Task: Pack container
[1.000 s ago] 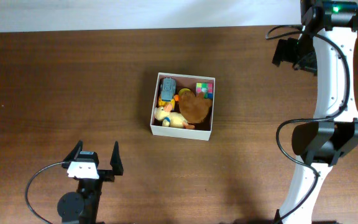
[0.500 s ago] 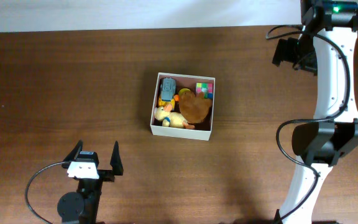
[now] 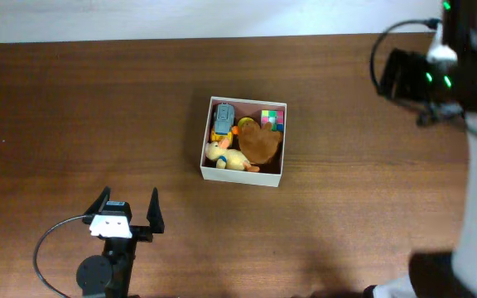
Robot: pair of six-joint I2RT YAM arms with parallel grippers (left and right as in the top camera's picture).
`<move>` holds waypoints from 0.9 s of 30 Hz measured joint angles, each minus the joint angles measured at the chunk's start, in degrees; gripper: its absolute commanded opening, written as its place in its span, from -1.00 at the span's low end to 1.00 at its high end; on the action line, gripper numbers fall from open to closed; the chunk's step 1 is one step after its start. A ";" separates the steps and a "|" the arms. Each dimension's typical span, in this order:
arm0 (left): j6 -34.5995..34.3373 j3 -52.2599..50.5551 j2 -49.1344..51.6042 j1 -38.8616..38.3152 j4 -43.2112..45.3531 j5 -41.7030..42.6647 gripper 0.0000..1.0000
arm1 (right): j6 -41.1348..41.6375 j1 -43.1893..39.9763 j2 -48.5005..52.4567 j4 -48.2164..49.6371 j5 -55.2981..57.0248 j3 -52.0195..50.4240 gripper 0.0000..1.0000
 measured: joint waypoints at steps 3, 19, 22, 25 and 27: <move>0.00 0.00 0.00 0.00 0.00 0.00 0.98 | 0.00 0.66 -7.13 3.48 0.00 -6.16 0.97; 0.00 0.00 -0.04 0.00 0.00 0.02 0.98 | 0.04 0.76 -52.11 56.41 -0.46 -64.85 0.98; 0.00 0.00 -0.04 0.00 0.00 0.00 0.98 | 0.04 0.76 -59.12 65.00 -0.66 -75.87 0.97; 0.00 0.00 -0.04 0.00 0.00 0.02 0.98 | 0.02 0.76 -65.81 72.39 -0.90 -86.18 0.97; 0.00 0.00 -0.04 0.00 0.00 0.02 0.98 | 0.02 0.76 -69.77 76.50 -1.11 -92.26 0.97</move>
